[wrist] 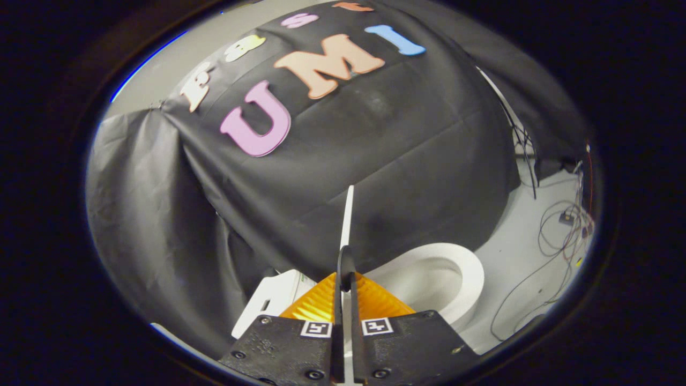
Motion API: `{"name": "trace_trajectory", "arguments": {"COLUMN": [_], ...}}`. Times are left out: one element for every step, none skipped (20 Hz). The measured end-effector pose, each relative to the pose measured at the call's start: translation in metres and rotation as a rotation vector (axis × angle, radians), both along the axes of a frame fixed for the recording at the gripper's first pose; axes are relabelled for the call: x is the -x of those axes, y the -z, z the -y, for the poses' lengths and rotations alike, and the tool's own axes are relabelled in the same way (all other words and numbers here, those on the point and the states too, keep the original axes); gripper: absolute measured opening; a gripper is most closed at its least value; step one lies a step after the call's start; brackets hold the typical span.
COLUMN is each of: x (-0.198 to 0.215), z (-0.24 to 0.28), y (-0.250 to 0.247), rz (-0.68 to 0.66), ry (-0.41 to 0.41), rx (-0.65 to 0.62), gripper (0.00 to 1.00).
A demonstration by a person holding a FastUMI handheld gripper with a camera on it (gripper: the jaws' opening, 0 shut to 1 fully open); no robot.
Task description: Open the toilet lid.
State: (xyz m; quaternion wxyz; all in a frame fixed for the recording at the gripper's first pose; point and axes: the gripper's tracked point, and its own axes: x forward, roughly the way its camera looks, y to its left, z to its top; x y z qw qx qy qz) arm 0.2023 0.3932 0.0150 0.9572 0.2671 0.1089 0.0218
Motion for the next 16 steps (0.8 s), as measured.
{"name": "trace_trajectory", "arguments": {"x": [0.0, -0.002, -0.002, -0.003, -0.004, -0.003, -0.003, -0.002, -0.004, -0.003, -0.004, -0.005, -0.006, -0.008, -0.009, -0.01], "z": [-0.01, -0.02, -0.028, -0.039, -0.05, -0.059, -0.069, -0.078, -0.087, -0.097, -0.106, -0.119, -0.131, -0.142, -0.154, -0.165], "y": [-0.007, -0.013, -0.019, -0.024, -0.028, -0.032, -0.035, -0.04, -0.042, -0.044, -0.047, -0.05, -0.052, -0.053, -0.055, -0.056], "rz": [-0.002, -0.002, 0.002, 0.008, 0.018, 0.028, 0.037, 0.044, 0.051, 0.059, 0.068, 0.077, 0.087, 0.094, 0.102, 0.101], "ry": [-0.006, -0.014, -0.022, -0.034, -0.045, -0.056, -0.07, -0.083, -0.097, -0.115, -0.136, -0.162, -0.187, -0.216, -0.246, -0.276], "rx": [0.037, 0.063, 0.087, 0.107, 0.124, 0.14, 0.154, 0.163, 0.182, 0.204, 0.226, 0.254, 0.276, 0.303, 0.325, 0.333], "gripper": [0.06, 0.06, 0.06, 0.06, 0.07, 0.07, 0.07, 0.06, 0.06, 0.06, 0.06, 0.07, 0.07, 0.07, 0.07, 0.07]}}
